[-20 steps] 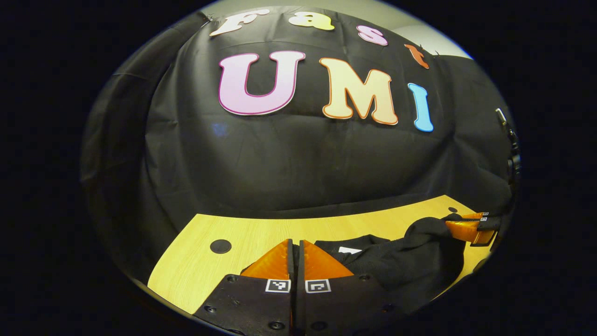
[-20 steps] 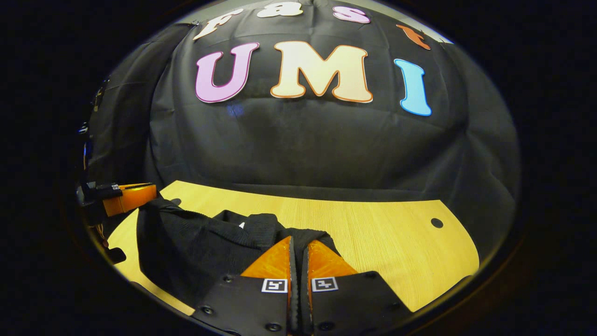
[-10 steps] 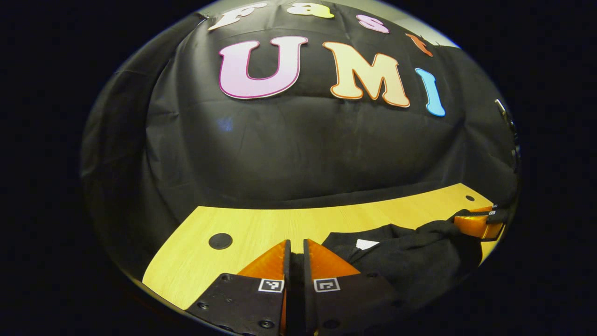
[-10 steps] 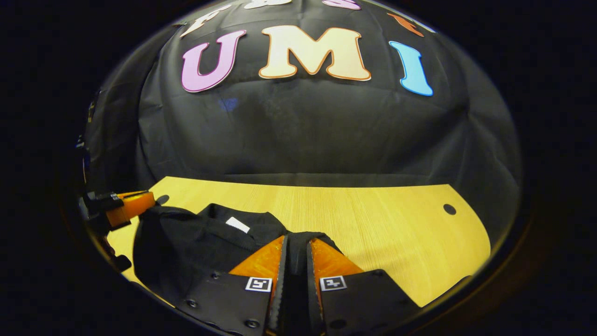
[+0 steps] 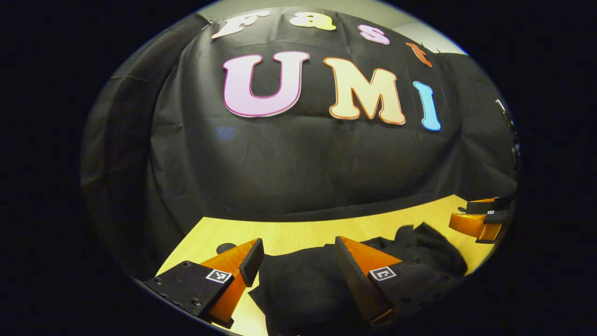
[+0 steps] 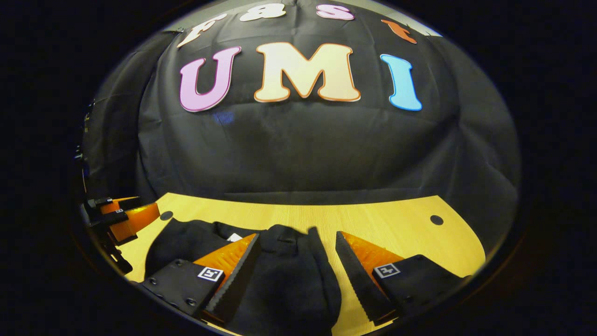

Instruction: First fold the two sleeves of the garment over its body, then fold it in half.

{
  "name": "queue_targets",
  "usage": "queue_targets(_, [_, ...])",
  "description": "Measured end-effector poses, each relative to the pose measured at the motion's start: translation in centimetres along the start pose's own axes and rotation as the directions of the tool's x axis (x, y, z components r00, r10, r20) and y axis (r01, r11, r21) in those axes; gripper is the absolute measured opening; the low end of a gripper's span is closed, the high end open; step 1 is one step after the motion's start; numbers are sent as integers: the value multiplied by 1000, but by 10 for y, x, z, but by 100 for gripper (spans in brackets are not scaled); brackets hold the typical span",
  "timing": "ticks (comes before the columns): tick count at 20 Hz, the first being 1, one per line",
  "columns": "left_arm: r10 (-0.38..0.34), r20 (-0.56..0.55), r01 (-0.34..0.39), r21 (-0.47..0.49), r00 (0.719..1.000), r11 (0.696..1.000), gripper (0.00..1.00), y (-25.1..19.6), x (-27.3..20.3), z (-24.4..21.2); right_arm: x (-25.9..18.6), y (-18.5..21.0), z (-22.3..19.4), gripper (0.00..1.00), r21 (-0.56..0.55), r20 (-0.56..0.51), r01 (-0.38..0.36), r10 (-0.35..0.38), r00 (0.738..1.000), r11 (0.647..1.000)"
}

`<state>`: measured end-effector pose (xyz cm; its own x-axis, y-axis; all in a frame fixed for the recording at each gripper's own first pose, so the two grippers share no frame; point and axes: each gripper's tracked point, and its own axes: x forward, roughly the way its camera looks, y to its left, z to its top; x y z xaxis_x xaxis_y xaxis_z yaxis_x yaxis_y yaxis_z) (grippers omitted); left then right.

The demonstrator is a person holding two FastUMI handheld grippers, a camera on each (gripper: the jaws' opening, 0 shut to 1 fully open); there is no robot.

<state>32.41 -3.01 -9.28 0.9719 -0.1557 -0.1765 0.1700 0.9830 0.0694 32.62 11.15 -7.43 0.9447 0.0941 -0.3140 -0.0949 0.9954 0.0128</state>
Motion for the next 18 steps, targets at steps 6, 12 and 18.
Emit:
queue_targets(6, [-7, 128, 11, -35, 992, 999, 89, -11, -73, 68, -97, 4, 45, 100, -28, 155, -19, 23, 988, 999])
queue_targets(12, [-3, 194, 10, -38, 981, 999, 89, -26, -175, 91, -202, 24, 41, 100, 3, 272, -89, 85, 959, 996])
queue_targets(18, [-4, 184, 18, -75, 983, 997, 89, -39, -263, 65, -292, 40, 34, 99, 53, 346, -172, 143, 927, 984])
